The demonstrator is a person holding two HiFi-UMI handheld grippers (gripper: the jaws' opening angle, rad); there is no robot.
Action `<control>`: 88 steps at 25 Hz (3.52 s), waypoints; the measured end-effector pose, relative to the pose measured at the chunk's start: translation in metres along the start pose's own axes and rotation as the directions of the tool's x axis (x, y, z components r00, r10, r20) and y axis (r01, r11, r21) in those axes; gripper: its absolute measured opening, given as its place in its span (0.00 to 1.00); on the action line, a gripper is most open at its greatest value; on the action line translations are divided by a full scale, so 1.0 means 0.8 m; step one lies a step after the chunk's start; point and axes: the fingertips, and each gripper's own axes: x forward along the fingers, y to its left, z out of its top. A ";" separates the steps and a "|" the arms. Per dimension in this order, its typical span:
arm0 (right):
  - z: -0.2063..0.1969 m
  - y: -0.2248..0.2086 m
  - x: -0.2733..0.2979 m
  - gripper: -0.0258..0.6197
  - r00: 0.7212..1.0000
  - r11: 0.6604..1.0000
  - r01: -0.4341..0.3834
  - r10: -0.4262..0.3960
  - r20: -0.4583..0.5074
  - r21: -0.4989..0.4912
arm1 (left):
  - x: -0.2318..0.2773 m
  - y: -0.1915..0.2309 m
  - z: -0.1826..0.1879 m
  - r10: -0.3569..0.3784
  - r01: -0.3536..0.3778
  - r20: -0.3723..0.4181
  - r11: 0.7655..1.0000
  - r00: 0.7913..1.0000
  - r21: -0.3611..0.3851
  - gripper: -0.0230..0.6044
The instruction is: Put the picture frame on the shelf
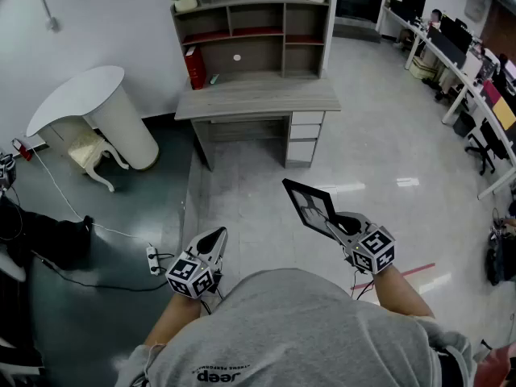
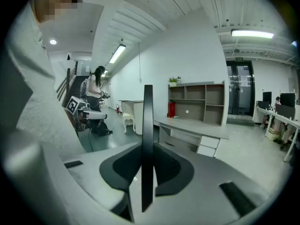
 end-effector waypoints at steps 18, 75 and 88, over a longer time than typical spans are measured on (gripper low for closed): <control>0.008 -0.038 -0.030 0.18 0.997 0.996 -0.034 0.028 0.073 0.081 | 0.034 -0.036 0.009 0.003 -0.003 0.003 1.000 1.000 0.009 0.06; 0.192 -0.144 0.414 0.18 0.988 0.993 0.097 -0.105 -0.111 -0.073 | 0.199 0.401 0.107 -0.096 0.096 0.002 0.995 0.995 -0.014 0.05; 0.232 -0.253 0.539 0.18 0.997 0.994 -0.060 0.056 -0.045 -0.086 | 0.252 0.470 0.131 0.084 -0.084 0.002 0.996 0.996 -0.011 0.06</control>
